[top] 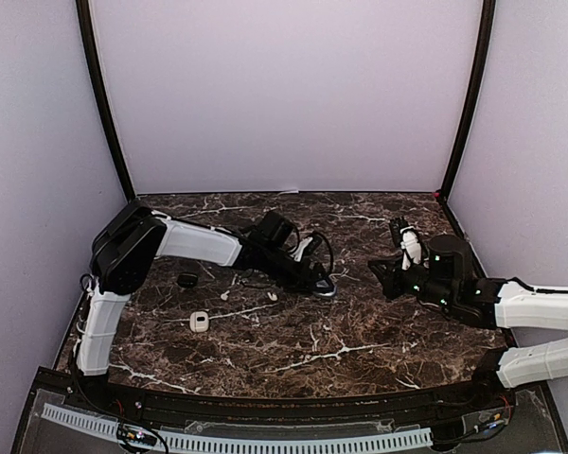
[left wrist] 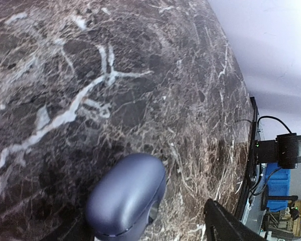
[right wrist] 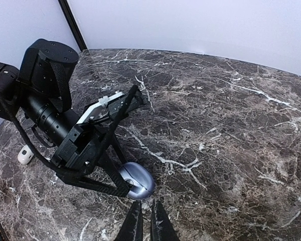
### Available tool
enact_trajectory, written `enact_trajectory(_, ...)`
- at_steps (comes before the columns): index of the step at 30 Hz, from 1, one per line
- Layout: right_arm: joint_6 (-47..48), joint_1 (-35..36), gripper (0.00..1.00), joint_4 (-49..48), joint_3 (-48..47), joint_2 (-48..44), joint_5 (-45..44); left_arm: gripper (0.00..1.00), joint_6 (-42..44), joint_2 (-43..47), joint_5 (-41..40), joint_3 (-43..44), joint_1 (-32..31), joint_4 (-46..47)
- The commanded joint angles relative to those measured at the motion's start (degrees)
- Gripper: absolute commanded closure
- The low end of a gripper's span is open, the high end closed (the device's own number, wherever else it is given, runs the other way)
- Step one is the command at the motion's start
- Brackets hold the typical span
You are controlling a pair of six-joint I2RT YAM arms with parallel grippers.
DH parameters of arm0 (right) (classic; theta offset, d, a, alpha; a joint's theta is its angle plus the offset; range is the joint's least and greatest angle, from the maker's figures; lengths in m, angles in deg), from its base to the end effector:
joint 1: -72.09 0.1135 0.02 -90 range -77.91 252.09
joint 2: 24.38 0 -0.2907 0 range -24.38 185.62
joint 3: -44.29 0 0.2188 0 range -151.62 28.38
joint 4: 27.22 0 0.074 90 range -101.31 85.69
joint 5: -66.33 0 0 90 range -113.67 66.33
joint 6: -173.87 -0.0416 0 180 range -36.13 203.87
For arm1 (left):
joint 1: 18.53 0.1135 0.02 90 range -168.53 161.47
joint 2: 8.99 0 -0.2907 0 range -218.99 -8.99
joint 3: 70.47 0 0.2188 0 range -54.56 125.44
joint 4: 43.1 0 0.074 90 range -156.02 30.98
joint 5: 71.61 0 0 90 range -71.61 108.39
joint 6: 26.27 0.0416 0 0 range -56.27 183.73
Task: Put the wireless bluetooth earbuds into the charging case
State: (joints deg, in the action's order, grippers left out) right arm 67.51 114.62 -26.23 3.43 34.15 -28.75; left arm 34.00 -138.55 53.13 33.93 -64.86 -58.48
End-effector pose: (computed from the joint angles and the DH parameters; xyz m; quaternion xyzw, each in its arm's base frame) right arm 0.1396 0.1231 0.2581 -0.1586 0.7964 0.2550 0.5250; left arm 0.3180 -0.3675 0.1743 0.2487 0.8398 -0.4596 0.1474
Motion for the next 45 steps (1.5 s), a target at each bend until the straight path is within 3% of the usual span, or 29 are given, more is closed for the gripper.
enact_trajectory(1,0.35,-0.51,0.92,-1.71,-1.42,-0.08,1.36,0.08,3.41,4.95,-7.33,-1.40,-0.39,-10.09)
enact_trajectory(3,0.53,-0.58,0.92,-1.99,-1.80,0.64,1.79,0.01,4.24,7.69,-9.96,-2.97,-0.43,-11.25)
enact_trajectory(19,2.70,-0.69,0.90,-3.96,-6.93,9.29,3.23,0.01,8.74,37.17,-44.89,-20.58,-0.52,-23.71)
enact_trajectory(24,4.06,-0.69,0.91,-4.96,-9.11,12.45,3.68,0.01,5.61,46.04,-52.72,-29.98,-0.52,-24.79)
enact_trajectory(26,4.60,-0.69,0.91,-5.71,-9.71,13.42,3.71,0.01,-3.01,47.09,-58.78,-32.55,-0.48,-29.84)
enact_trajectory(28,4.80,-0.66,0.91,-6.72,-9.98,14.13,3.35,0.01,-8.85,45.85,-58.60,-31.71,0.08,-38.23)
enact_trajectory(30,5.04,-0.69,0.91,-7.58,-10.31,14.72,2.76,0.01,-12.37,45.31,-57.84,-32.43,0.01,-40.79)
enact_trajectory(41,6.65,-0.77,0.92,-9.66,-10.99,16.61,2.91,0.01,-17.94,44.55,-47.03,-39.07,-0.21,-35.96)
enact_trajectory(45,6.60,-0.77,0.92,-9.69,-10.82,16.40,3.71,0.08,-18.76,43.44,-46.38,-40.05,-0.23,-35.87)
